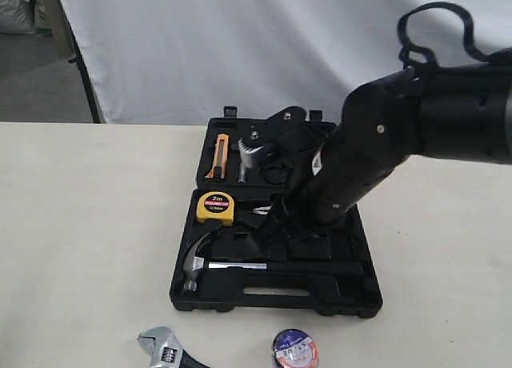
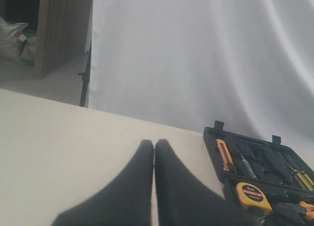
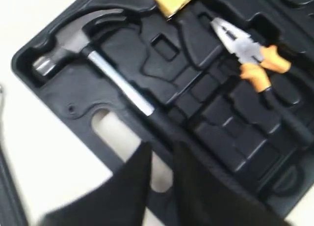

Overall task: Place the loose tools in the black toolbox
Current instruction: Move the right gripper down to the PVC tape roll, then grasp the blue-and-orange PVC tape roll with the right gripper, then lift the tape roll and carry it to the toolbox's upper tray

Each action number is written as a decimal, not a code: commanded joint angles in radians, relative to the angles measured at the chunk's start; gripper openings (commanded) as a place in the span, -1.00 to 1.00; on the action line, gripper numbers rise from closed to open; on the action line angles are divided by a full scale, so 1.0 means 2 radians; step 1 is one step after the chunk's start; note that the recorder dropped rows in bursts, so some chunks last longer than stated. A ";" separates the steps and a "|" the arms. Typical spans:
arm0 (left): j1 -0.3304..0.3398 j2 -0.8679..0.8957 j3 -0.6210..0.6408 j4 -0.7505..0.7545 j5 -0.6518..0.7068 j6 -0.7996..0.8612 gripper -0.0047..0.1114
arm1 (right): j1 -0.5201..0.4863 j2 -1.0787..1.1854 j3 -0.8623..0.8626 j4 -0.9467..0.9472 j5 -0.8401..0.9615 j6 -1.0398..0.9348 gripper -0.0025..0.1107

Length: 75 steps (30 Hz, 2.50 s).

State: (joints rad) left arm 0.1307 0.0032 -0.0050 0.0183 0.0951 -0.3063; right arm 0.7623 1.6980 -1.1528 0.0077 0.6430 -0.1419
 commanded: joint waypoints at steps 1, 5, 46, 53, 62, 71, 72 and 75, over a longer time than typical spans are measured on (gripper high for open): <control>0.013 -0.002 -0.001 0.002 -0.004 -0.002 -0.91 | 0.041 0.008 0.002 -0.047 0.037 0.059 -0.06; 0.013 -0.002 -0.001 0.002 -0.004 -0.002 -0.91 | 0.075 0.008 0.004 -0.045 0.079 0.059 0.20; 0.013 -0.002 -0.001 0.002 -0.004 -0.002 -0.91 | 0.103 0.074 0.112 -0.108 -0.052 0.170 -0.97; 0.013 -0.002 -0.001 0.002 -0.004 -0.002 -0.91 | 0.103 0.013 0.112 -0.111 -0.066 0.153 -0.96; 0.013 -0.002 -0.001 0.002 -0.004 -0.002 -0.91 | 0.103 -0.039 0.090 -0.198 -0.087 0.175 -0.96; 0.013 -0.002 -0.001 0.002 -0.004 -0.002 -0.91 | 0.101 -0.031 0.060 -0.445 -0.126 0.380 -0.96; 0.013 -0.002 -0.001 0.002 -0.004 -0.002 -0.91 | 0.093 -0.031 0.060 -0.481 -0.125 0.419 -0.96; 0.013 -0.002 -0.001 0.002 -0.004 -0.002 -0.91 | 0.035 -0.030 0.052 -0.542 -0.168 0.494 -0.96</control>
State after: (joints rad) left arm 0.1307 0.0032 -0.0050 0.0183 0.0951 -0.3063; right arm 0.8993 1.6343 -1.0336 -1.0107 0.3646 0.7580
